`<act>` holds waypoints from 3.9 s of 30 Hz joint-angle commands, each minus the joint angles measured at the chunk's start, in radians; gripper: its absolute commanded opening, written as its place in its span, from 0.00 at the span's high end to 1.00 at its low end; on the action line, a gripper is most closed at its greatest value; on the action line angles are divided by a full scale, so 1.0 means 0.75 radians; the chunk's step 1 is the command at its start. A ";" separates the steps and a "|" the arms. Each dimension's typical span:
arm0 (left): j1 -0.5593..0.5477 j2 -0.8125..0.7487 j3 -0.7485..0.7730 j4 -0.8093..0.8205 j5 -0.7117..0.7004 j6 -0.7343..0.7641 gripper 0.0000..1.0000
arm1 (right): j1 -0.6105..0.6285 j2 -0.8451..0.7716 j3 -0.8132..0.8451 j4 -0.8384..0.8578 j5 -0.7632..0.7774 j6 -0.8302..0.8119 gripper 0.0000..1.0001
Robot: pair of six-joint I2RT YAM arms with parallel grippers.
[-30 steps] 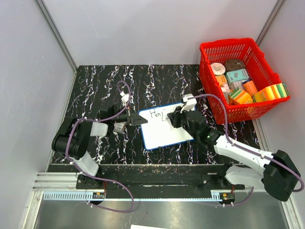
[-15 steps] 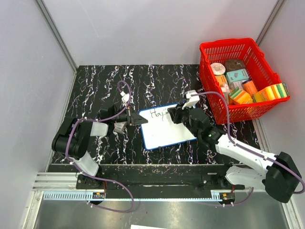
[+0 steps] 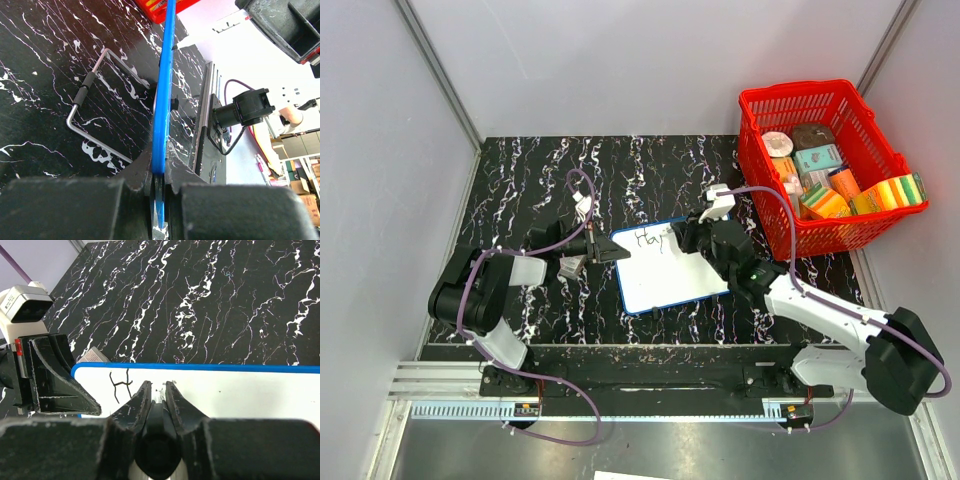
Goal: Write a sentence on the whiteboard
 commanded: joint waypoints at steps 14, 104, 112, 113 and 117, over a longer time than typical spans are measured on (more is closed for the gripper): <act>-0.011 -0.017 0.012 -0.062 -0.089 0.165 1.00 | -0.033 0.000 0.012 0.072 0.102 0.029 1.00; -0.023 -0.023 0.027 -0.132 -0.101 0.206 1.00 | -0.041 -0.061 -0.068 0.084 0.065 0.044 1.00; -0.025 -0.021 0.031 -0.134 -0.104 0.210 1.00 | -0.041 -0.068 -0.101 0.045 0.020 0.054 1.00; -0.023 -0.021 0.031 -0.134 -0.104 0.210 1.00 | -0.039 -0.068 -0.103 0.043 0.008 0.052 1.00; -0.025 -0.021 0.031 -0.138 -0.104 0.212 1.00 | -0.039 -0.074 -0.109 0.029 -0.015 0.058 1.00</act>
